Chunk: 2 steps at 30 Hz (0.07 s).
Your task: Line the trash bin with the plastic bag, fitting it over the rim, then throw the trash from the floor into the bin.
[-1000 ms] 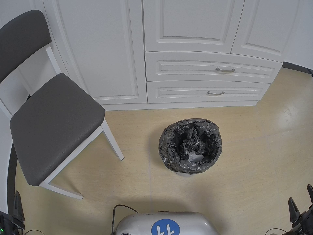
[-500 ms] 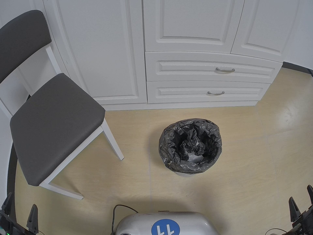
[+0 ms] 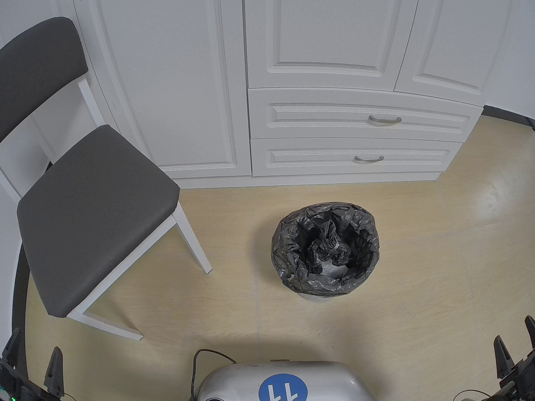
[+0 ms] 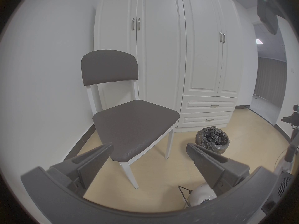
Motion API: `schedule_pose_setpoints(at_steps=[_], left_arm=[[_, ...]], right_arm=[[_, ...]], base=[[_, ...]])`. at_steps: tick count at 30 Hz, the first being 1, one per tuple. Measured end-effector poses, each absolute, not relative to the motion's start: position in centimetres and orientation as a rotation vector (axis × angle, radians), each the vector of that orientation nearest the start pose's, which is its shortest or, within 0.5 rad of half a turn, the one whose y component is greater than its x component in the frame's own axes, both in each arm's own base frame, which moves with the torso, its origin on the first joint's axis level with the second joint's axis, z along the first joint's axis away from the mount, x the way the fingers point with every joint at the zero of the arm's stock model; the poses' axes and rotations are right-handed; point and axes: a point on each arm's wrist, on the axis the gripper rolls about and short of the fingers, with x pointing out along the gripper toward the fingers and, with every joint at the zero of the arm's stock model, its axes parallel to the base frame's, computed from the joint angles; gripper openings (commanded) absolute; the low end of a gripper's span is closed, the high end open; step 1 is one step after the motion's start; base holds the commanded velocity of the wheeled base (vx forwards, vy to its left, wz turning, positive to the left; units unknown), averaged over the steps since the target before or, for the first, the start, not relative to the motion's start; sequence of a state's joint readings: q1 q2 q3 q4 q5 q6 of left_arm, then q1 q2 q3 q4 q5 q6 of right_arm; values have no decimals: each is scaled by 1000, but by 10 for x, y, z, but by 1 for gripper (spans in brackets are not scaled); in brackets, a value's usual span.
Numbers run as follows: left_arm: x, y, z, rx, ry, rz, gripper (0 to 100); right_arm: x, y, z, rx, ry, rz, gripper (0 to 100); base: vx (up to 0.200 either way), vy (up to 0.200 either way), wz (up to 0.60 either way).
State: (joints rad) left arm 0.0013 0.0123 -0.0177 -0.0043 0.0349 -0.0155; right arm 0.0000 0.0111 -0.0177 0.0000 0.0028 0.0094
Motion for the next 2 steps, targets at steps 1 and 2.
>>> schedule_pose_setpoints(at_steps=[1,2], left_arm=[[-23,1,81,-15,-9,36,100],[-23,1,81,-15,-9,36,100]], right_arm=[[-23,0,81,9,-6,3,100],[-23,0,81,9,-7,3,100]], base=[[0,0,0],[0,0,0]])
